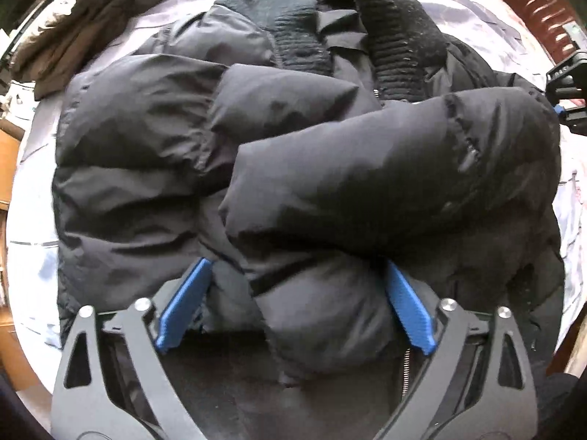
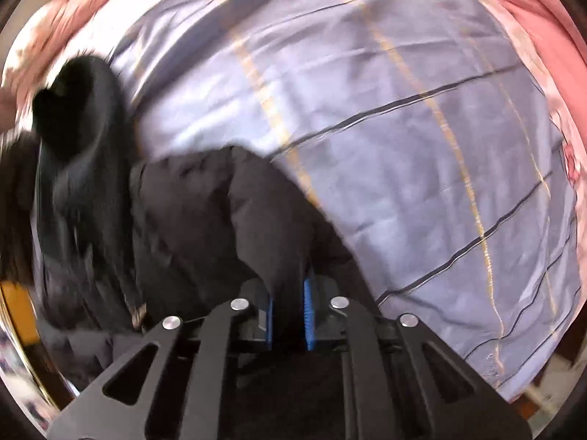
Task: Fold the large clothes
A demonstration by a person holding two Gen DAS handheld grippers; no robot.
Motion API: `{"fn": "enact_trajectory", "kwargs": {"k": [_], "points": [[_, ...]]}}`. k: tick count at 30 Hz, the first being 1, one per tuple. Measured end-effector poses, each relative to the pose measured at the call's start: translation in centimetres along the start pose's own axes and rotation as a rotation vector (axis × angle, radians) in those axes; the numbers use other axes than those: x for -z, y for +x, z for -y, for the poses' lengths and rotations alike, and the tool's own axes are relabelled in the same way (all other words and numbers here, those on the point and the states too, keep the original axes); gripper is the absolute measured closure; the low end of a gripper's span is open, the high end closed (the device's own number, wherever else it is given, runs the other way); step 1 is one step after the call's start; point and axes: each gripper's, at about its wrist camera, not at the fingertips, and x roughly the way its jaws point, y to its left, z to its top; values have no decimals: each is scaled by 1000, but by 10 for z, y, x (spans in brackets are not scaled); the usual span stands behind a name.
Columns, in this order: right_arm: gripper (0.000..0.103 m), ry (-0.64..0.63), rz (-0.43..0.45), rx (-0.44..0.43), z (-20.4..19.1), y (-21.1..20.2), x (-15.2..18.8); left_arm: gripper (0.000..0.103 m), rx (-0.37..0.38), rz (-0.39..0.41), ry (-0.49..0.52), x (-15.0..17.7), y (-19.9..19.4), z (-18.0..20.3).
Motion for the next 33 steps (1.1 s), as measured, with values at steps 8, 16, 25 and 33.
{"fn": "enact_trajectory", "kwargs": {"k": [8, 16, 25, 33], "points": [[82, 120, 73, -96, 38, 33, -28, 4, -91, 55, 91, 1, 6, 28], [34, -39, 353, -384, 76, -100, 33, 6, -114, 197, 62, 5, -46, 21], [78, -384, 229, -347, -4, -56, 111, 6, -1, 228, 39, 8, -56, 38], [97, -294, 191, -273, -1, 25, 82, 2, -15, 79, -44, -4, 0, 16]]}}
